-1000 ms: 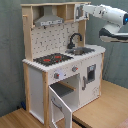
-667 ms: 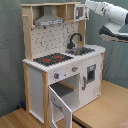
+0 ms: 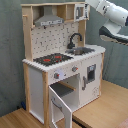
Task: Play with the kitchen
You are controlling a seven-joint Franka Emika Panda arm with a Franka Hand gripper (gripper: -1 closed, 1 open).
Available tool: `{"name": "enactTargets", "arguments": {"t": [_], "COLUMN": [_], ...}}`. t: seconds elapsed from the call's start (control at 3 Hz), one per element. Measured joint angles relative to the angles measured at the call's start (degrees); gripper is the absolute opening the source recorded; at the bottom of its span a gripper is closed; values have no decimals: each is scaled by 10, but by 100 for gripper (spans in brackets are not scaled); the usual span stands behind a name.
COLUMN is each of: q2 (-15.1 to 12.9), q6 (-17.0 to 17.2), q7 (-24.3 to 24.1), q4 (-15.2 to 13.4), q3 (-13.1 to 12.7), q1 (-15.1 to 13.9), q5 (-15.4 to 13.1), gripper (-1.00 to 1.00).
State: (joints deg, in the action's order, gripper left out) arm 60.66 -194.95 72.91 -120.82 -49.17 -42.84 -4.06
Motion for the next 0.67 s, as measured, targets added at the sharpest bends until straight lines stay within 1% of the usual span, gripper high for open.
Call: {"name": "enactTargets", "arguments": {"t": [0.33, 0.67], "q2": [25, 52], "q6": [10, 25], "q7": [-40, -90], "q4": [14, 30], "q3": [-6, -12], "q1": [-26, -58], "q5": [15, 31], "gripper": [100, 100]}}
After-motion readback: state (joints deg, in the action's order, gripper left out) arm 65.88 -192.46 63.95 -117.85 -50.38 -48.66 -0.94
